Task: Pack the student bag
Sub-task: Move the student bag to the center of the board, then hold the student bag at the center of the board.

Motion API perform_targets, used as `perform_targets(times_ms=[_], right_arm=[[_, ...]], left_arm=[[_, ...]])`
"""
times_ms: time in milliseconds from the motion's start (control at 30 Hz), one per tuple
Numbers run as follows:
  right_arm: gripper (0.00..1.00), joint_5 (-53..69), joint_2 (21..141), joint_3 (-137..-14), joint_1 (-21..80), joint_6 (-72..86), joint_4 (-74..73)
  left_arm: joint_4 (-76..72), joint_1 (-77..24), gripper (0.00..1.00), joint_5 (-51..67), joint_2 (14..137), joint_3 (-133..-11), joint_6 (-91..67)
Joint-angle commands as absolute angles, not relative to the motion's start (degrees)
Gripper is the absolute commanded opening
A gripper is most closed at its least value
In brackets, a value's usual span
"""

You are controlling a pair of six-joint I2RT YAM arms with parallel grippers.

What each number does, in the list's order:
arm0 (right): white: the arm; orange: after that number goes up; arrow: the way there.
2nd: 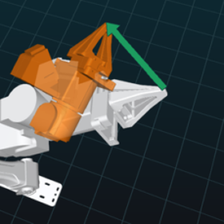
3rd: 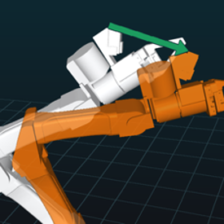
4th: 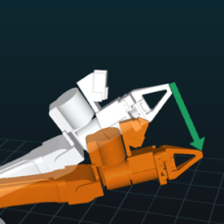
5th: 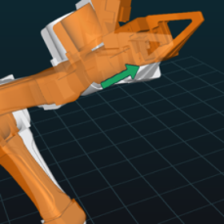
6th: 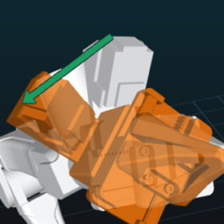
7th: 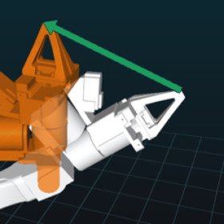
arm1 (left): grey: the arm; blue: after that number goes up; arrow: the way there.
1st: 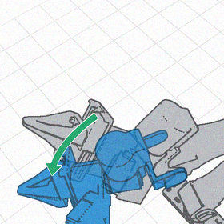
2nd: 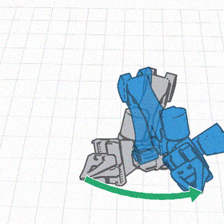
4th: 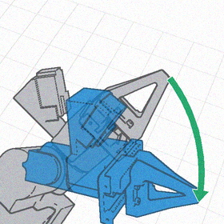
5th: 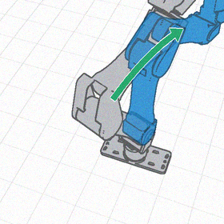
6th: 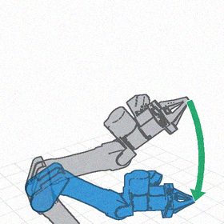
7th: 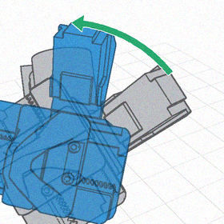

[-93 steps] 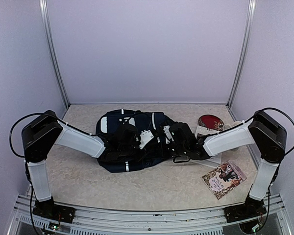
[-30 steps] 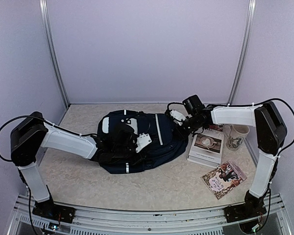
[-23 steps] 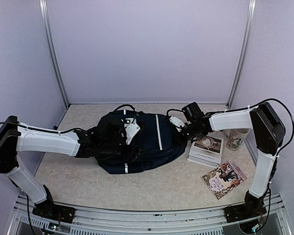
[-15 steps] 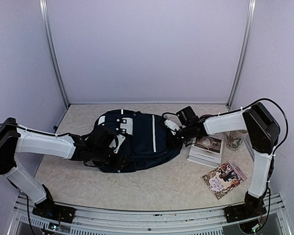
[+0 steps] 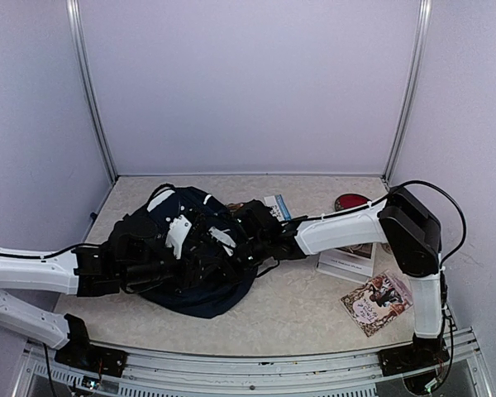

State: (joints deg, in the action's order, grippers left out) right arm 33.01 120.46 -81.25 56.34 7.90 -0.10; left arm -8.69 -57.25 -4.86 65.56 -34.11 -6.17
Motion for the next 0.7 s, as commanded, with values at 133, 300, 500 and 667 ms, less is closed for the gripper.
perform_targets(times_ms=[133, 300, 500, 667], right_arm=[[0.0, 38.5, 120.0, -77.7, 51.9, 13.8, 3.5], [0.0, 41.9, 118.9, -76.4, 51.2, 15.3, 6.4], [0.0, 41.7, 117.2, -74.8, 50.9, 15.7, 6.6], [0.0, 40.8, 115.8, -73.9, 50.8, 15.4, 6.3]], left_arm=[[-13.0, -58.2, 0.43, -8.2, 55.2, -24.7, -9.5], [-12.0, -59.8, 0.48, -14.7, 54.8, -20.5, -8.0], [-13.6, -62.4, 0.65, -22.1, 67.3, -25.8, -2.1], [-9.8, -62.6, 0.55, -27.7, 77.2, -33.0, -0.6]])
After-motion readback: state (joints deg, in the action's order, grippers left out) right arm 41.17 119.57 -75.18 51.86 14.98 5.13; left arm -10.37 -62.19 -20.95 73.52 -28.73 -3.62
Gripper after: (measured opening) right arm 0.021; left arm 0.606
